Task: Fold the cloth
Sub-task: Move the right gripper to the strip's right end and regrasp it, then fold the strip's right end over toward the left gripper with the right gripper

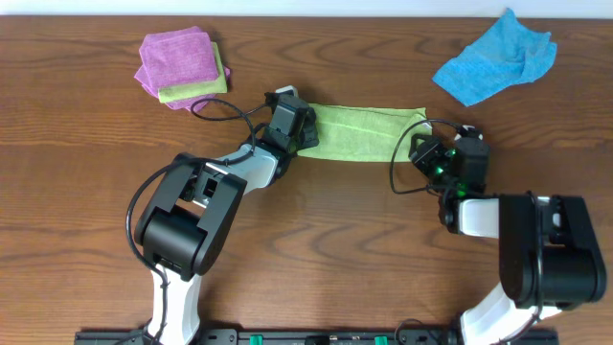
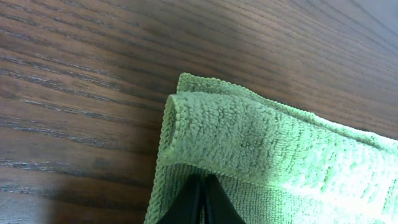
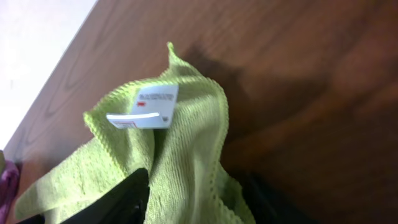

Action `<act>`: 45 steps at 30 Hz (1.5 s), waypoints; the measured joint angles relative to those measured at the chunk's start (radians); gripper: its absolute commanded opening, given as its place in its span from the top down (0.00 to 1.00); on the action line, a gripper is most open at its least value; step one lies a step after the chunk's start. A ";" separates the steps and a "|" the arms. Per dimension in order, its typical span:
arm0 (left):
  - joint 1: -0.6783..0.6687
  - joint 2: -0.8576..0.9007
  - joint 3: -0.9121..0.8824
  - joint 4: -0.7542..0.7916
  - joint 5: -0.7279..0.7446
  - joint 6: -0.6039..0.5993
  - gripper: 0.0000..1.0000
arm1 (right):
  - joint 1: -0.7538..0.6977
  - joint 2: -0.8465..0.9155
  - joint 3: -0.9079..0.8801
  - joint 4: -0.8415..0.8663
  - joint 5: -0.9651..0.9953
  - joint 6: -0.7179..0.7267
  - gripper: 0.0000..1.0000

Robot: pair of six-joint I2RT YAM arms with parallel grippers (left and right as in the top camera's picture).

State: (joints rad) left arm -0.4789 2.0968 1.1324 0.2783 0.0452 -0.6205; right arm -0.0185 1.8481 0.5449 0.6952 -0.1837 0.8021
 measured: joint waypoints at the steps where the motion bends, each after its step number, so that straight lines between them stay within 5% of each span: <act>1: 0.000 0.000 0.000 -0.001 0.000 0.000 0.94 | 0.000 0.005 0.003 0.002 0.001 0.000 0.60; 6: 0.000 0.000 0.002 -0.006 0.003 0.001 0.94 | -0.001 0.031 0.014 0.003 0.013 -0.017 0.99; 21: 0.005 0.000 0.016 -0.036 0.029 0.049 0.94 | 0.011 -0.015 0.007 0.003 -0.056 -0.244 0.99; 29: 0.006 0.000 0.016 -0.037 0.038 0.049 0.94 | 0.112 -0.180 0.016 -0.097 -0.050 -0.359 0.99; 45: 0.007 0.000 0.016 -0.039 0.077 0.066 0.94 | 0.291 -0.182 0.183 -0.228 -0.007 -0.437 0.99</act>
State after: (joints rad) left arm -0.4717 2.0964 1.1488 0.2394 0.1223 -0.5549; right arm 0.2722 1.6665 0.7284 0.4671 -0.1909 0.3649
